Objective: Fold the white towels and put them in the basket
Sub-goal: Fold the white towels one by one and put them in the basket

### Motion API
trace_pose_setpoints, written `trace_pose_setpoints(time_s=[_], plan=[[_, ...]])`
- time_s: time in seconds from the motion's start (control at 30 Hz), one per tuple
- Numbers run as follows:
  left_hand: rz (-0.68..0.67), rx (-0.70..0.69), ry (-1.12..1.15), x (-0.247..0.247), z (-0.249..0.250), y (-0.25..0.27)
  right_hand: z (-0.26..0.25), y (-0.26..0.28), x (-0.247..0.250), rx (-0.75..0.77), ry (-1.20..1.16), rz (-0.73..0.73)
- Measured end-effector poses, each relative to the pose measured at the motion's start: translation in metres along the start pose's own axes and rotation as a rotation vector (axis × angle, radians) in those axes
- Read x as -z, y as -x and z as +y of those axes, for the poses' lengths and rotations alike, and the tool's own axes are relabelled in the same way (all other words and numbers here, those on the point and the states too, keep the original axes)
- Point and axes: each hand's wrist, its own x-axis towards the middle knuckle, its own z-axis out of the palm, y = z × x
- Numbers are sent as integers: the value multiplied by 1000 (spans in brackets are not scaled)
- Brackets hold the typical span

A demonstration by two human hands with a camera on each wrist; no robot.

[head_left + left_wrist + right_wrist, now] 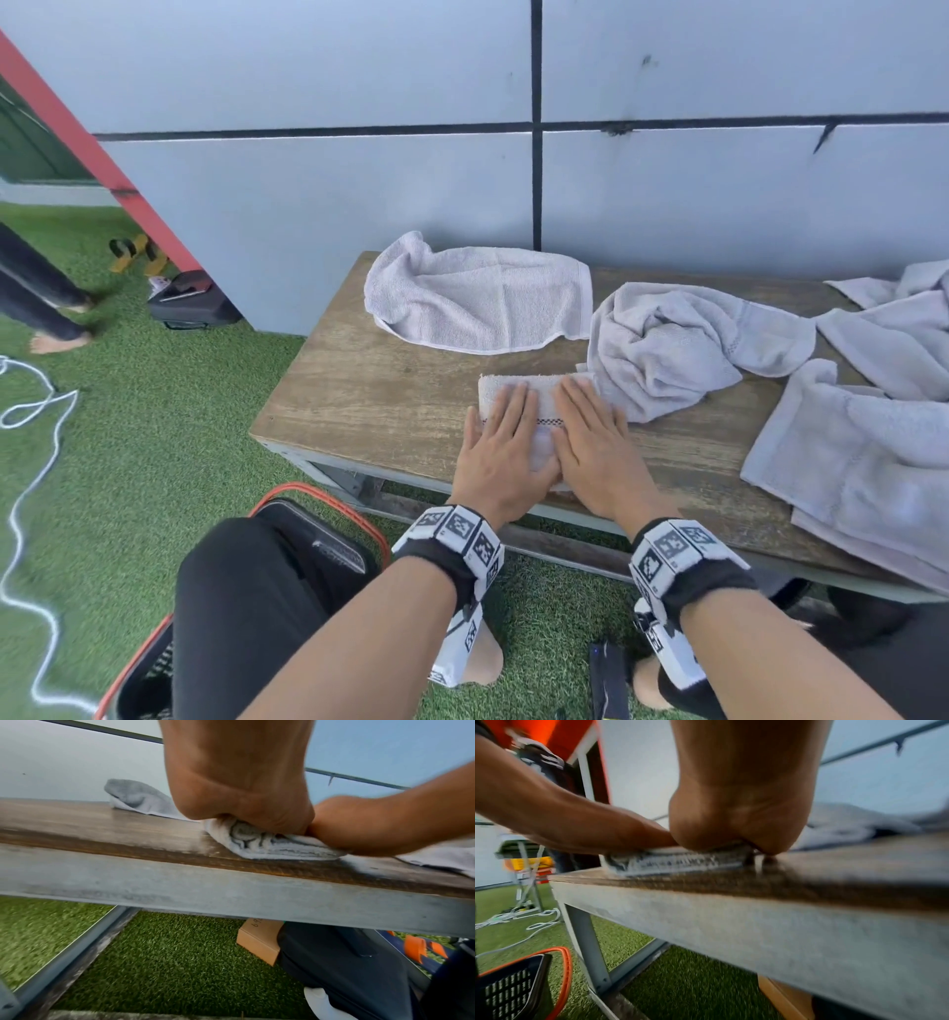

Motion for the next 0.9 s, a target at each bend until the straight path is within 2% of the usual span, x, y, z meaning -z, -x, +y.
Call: trace_pose_setpoints(time_s=[0.13, 0.2, 0.3, 0.4, 0.47, 0.53, 0.63, 0.67, 0.77, 0.83, 0.9], plan=[[-3, -55, 102, -6, -14, 2, 5, -4, -5, -58, 20, -19], [7, -22, 185, -7, -18, 1, 4, -6, -5, -81, 34, -33], [39, 177, 320, -7, -21, 2, 2, -6, -2, -101, 48, -64], [15, 405, 341, -1, -19, -1, -2, -6, 2, -128, 112, -123], [80, 466, 328, 8, -14, -8, -6, -6, 5, -135, 189, -147], [120, 493, 419, 22, -9, -15, -7, -8, 10, -140, 230, -191], [86, 450, 788, 46, 3, -17, -11, -5, 23, -157, 186, -224], [84, 417, 840, 56, 8, -14, -11, -3, 27, -185, 143, -185], [134, 300, 945, 87, 16, -3, -16, 2, 42, -334, -37, 71], [191, 240, 1027, 111, 16, 11, -33, 6, 61, -410, -292, 184], [255, 202, 1118, 136, 12, 27, -61, 8, 84, -419, -619, 155]])
